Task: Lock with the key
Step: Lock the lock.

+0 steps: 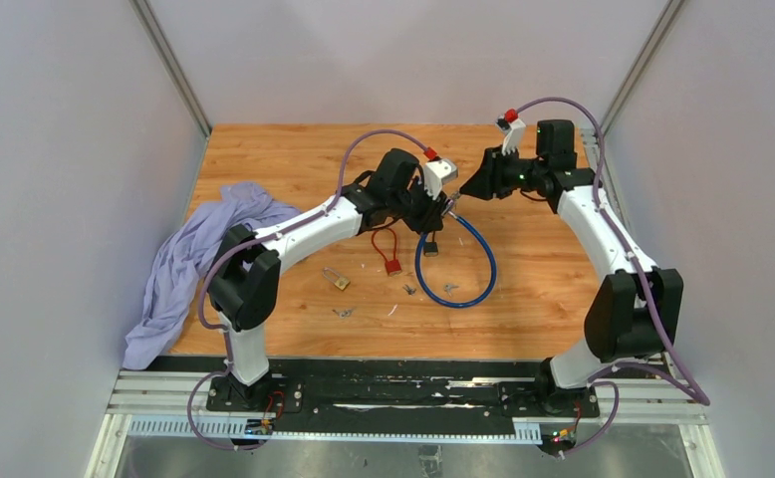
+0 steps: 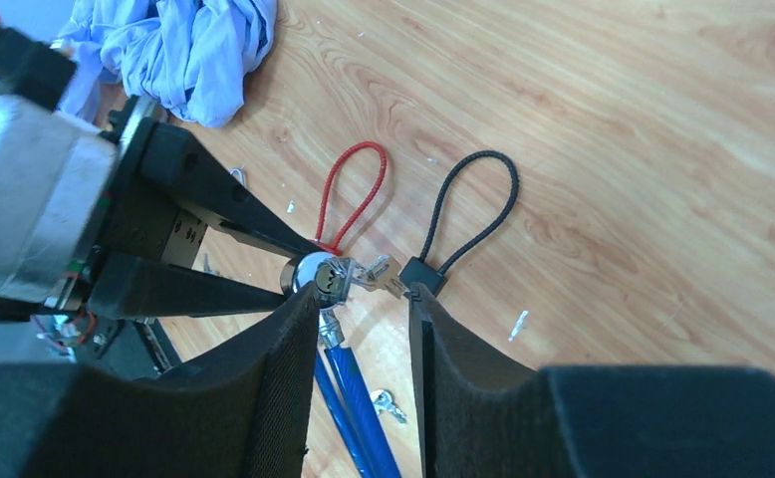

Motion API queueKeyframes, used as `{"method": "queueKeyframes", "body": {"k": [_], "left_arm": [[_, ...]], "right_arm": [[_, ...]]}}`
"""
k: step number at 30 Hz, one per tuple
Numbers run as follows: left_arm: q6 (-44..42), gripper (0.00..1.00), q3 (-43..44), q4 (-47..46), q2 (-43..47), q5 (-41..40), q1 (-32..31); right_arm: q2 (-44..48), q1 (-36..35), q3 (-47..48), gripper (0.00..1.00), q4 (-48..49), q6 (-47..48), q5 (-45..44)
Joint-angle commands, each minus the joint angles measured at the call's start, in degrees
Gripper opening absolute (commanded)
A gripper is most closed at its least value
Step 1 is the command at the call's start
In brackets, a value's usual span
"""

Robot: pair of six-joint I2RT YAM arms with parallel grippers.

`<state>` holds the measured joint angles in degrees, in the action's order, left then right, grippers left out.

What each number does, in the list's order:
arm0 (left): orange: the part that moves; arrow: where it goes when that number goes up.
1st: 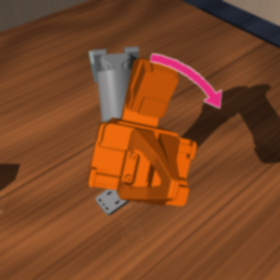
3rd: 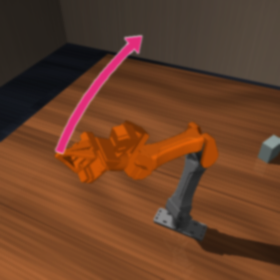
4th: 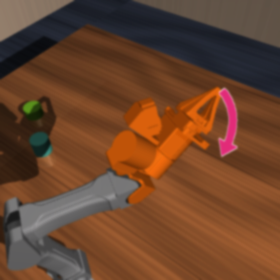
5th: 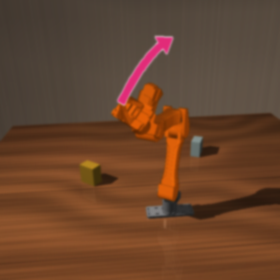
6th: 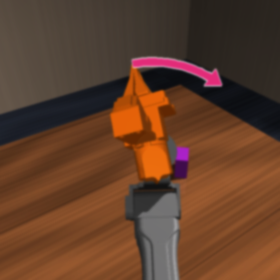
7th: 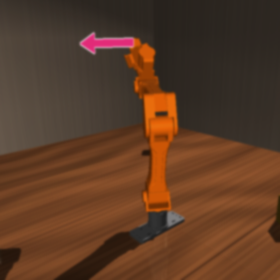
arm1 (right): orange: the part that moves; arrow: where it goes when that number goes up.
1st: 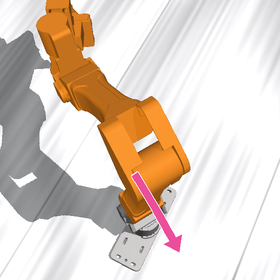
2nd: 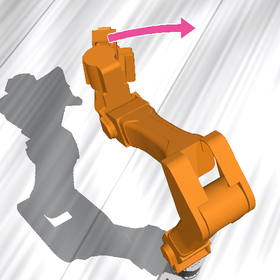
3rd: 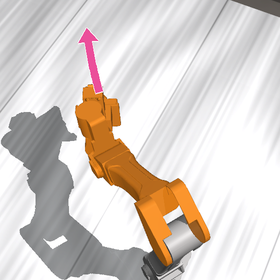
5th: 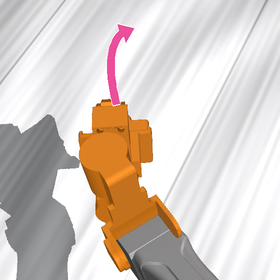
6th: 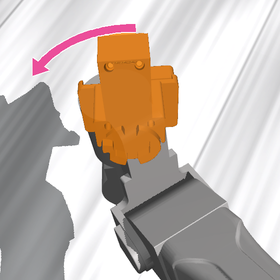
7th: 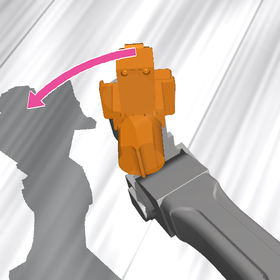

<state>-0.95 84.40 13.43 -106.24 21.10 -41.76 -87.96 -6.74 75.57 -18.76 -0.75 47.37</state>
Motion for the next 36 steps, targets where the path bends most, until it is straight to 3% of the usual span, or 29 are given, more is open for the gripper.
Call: {"method": "queueKeyframes", "body": {"k": [1,16,36], "left_arm": [[-1.01,0.0,0.78,-0.5,2.63,-1.92,-0.25],[-1.72,0.0,2.08,0.98,1.99,-4.93,-1.16],[-2.28,0.0,4.0,3.3,1.37,-11.94,-3.49]], "right_arm": [[-1.36,-1.37,0.55,0.36,1.6,-8.1,-1.06],[-1.67,-4.82,1.16,0.26,-2.22,-13.35,-8.68],[-1.62,-9.97,5.08,0.03,-5.55,-18.72,-20.84]]}}
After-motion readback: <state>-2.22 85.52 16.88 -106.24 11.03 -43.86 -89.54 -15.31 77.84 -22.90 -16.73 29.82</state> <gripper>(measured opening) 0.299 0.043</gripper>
